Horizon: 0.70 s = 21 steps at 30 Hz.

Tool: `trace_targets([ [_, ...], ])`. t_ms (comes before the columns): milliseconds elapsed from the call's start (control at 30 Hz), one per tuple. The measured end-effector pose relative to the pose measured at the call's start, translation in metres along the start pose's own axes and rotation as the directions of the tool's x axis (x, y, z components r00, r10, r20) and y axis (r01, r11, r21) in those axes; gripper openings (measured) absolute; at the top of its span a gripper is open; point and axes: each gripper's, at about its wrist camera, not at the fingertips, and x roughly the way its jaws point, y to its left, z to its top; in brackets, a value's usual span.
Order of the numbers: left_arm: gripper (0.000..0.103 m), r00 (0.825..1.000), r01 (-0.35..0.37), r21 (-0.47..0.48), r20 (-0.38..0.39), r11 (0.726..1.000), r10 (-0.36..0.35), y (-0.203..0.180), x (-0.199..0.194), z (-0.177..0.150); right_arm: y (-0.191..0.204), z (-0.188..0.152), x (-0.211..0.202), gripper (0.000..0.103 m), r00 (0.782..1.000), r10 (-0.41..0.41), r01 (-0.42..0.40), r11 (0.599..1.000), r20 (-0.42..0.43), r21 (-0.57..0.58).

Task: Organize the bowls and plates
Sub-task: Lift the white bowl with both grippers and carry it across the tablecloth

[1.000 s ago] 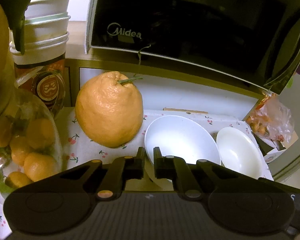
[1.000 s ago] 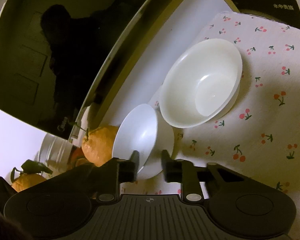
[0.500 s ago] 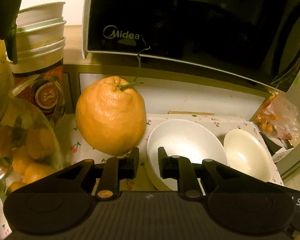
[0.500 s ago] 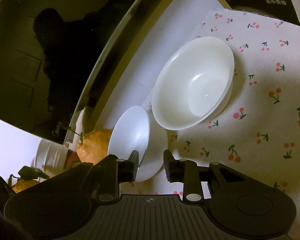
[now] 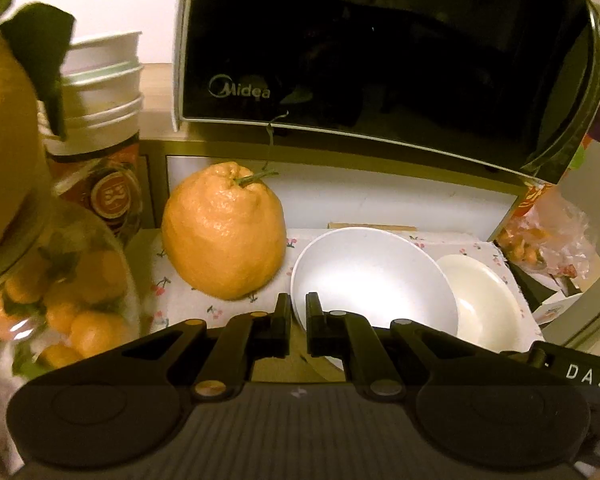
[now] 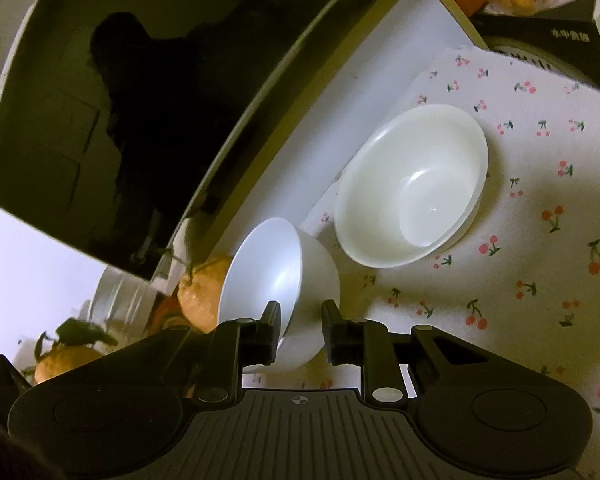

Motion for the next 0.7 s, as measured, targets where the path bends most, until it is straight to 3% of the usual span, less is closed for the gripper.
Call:
trace_targets([
  [267, 0.006, 1.0, 0.026, -0.031, -0.015, 0.999, -0.027, -0.014, -0.033, -0.017, 0.013, 0.002, -0.047, 0.022, 0.996, -0.059, 0.053, 0.994, -0.063, -0.097],
  [700, 0.006, 0.992, 0.098, -0.011, -0.082, 0.995, -0.099, -0.067, -0.049, -0.059, -0.033, 0.006, -0.106, 0.022, 0.965, -0.215, 0.198, 0.973, -0.149, -0.121],
])
